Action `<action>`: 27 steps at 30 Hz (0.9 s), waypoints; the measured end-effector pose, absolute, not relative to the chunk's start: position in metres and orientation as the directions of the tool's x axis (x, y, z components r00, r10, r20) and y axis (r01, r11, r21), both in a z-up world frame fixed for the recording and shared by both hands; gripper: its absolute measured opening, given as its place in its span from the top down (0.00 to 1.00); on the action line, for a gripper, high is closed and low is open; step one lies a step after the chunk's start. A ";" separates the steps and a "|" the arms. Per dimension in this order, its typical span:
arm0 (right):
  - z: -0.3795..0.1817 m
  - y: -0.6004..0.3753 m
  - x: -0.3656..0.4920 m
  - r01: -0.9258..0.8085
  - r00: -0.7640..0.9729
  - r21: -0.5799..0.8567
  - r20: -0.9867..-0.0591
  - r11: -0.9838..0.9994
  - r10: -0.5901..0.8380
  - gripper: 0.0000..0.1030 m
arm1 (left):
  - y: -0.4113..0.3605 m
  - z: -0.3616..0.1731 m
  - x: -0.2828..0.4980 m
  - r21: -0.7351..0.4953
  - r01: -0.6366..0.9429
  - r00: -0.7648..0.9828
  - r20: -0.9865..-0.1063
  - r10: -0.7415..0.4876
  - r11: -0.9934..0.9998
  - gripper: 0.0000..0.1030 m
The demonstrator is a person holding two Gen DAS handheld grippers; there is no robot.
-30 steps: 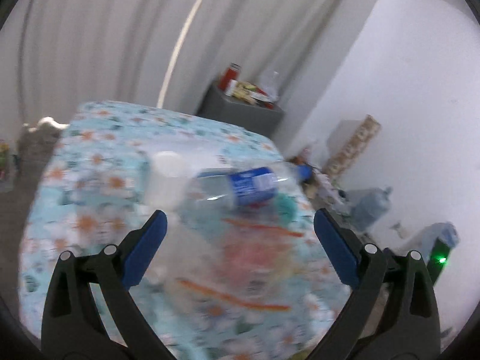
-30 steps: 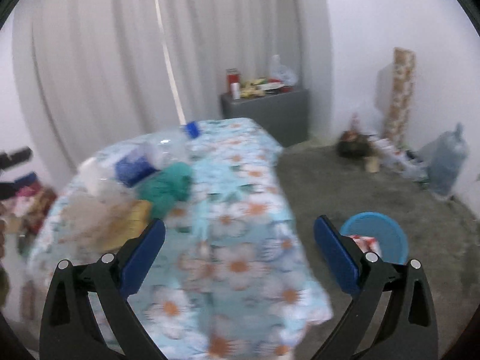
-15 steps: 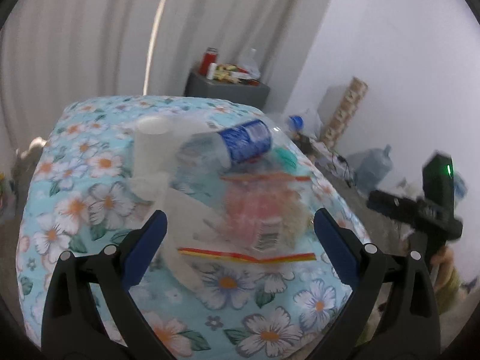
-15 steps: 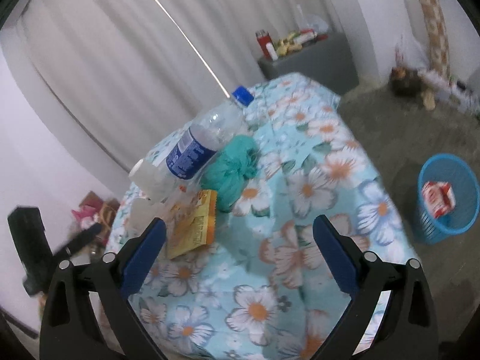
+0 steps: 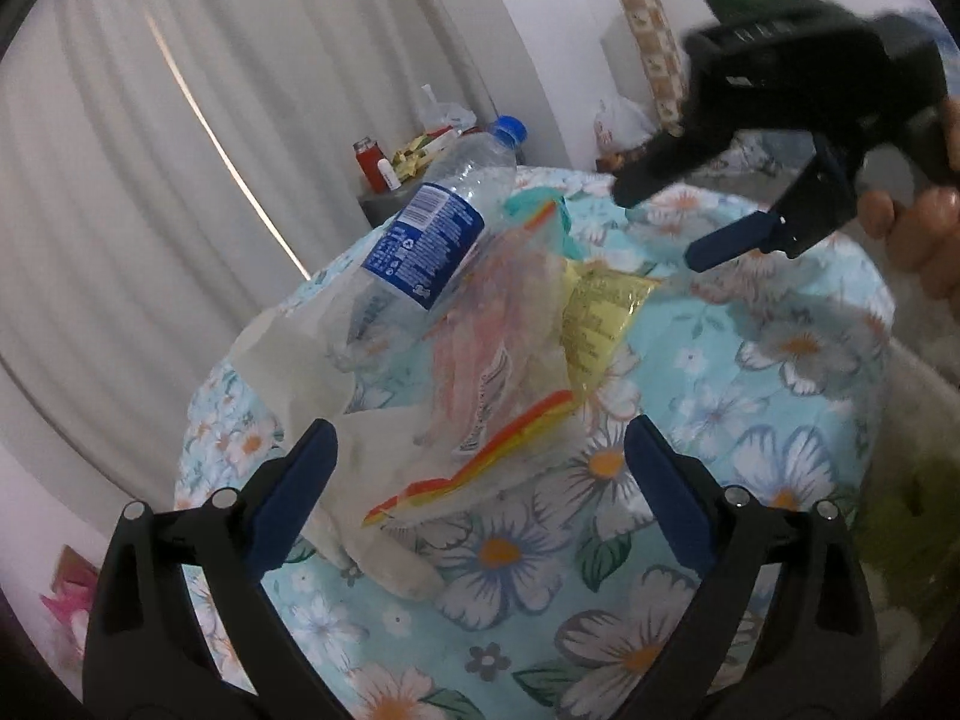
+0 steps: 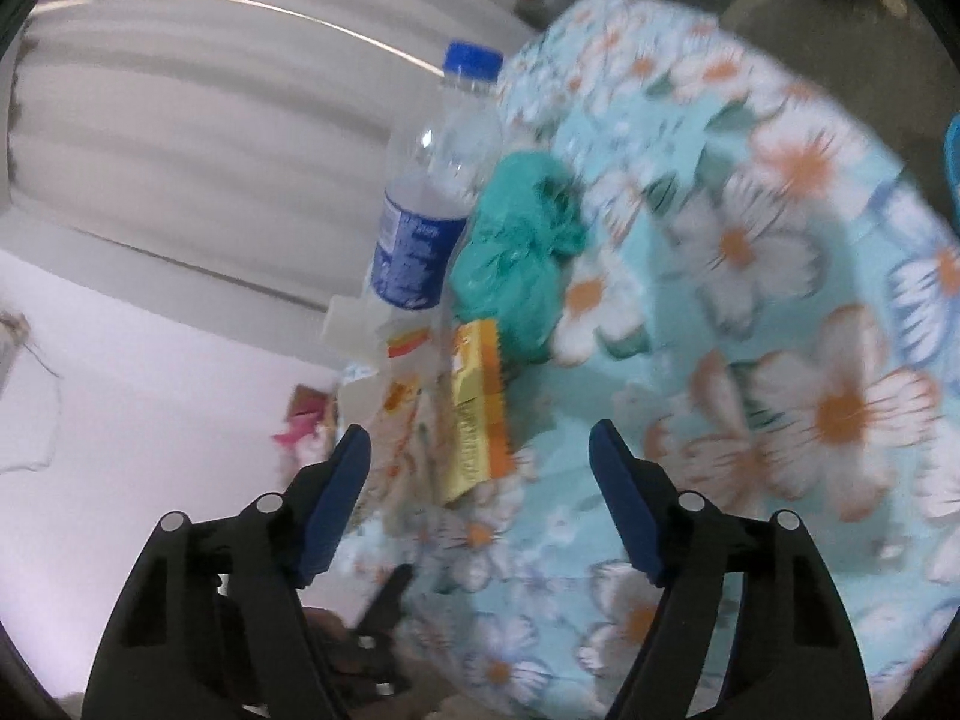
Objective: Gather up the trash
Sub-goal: 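Grasp the yellow snack packet with the right gripper while the left grasps the clear candy bag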
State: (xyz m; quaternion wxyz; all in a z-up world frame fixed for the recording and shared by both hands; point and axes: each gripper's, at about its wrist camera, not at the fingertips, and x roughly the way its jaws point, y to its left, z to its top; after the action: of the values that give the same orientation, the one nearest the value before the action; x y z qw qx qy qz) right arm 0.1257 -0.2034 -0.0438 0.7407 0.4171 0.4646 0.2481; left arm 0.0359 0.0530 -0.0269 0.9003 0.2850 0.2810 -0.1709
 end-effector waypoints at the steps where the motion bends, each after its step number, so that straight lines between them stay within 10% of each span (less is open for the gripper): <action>1: -0.046 -0.201 0.128 0.024 0.437 0.858 -0.471 0.513 0.766 0.29 | 0.052 -0.030 0.036 0.431 0.466 0.785 -0.605 -0.136 0.773 0.18; 27: -0.095 -0.168 0.150 0.135 0.362 0.918 -0.396 0.373 0.844 0.69 | 0.066 -0.025 0.054 0.342 0.460 0.735 -0.664 -0.135 0.819 0.73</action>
State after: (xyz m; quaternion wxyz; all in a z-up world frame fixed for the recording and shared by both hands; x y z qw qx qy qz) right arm 0.1497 -0.1676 -0.0949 0.6625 0.4919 0.4975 0.2676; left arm 0.0538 0.0660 -0.0249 0.8972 0.2505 0.3238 -0.1659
